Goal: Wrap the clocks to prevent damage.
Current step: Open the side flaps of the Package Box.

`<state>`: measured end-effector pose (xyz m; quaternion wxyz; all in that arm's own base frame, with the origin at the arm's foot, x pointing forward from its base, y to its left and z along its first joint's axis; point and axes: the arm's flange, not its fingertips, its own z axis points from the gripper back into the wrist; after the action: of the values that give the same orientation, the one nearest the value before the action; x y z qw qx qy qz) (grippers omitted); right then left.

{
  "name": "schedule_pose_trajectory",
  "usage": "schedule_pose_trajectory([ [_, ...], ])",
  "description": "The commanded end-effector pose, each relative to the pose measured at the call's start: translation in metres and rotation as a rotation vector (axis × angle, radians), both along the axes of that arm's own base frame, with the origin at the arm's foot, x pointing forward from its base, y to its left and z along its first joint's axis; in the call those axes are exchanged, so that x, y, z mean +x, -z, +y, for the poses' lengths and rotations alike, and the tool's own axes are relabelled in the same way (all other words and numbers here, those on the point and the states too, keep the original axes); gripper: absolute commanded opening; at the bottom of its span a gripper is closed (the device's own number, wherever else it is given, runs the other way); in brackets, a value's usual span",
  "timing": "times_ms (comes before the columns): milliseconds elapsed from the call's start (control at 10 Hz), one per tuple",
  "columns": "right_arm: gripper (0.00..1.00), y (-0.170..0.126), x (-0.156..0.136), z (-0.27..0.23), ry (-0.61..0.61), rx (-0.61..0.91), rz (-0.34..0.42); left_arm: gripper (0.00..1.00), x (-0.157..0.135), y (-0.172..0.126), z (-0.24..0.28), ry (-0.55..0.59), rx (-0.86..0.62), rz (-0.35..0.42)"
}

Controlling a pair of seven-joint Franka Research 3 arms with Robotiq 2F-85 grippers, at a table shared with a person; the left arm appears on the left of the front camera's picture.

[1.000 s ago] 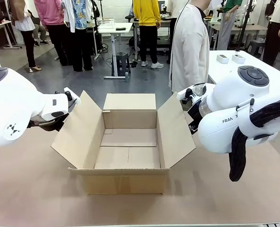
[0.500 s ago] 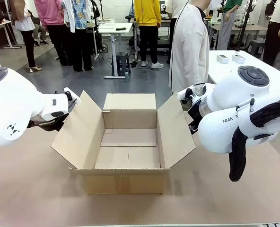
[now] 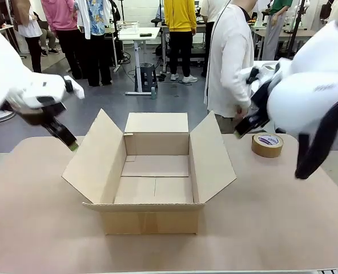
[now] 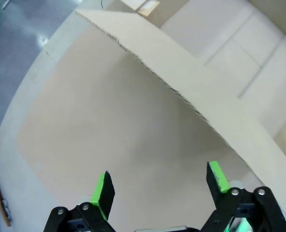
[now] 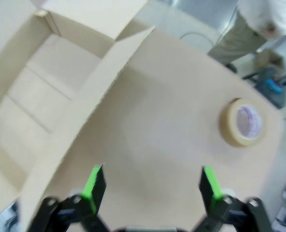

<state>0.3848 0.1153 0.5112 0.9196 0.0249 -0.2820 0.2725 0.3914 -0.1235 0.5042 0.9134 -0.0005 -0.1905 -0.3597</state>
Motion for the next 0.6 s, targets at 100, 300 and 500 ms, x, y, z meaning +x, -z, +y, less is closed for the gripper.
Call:
schedule_pose_trajectory([
  [100,1.00,-0.074,-0.057,0.030,-0.074,-0.158,-0.012,1.00,-0.037,-0.077,-0.012,0.059,0.055,-0.027],
  [300,1.00,-0.102,-0.085,0.039,-0.072,-0.223,-0.039,1.00,-0.070,-0.106,-0.019,0.036,0.050,-0.089],
  [500,1.00,-0.084,-0.065,0.028,-0.080,-0.138,-0.020,1.00,-0.062,-0.109,-0.019,0.062,0.033,-0.062],
])
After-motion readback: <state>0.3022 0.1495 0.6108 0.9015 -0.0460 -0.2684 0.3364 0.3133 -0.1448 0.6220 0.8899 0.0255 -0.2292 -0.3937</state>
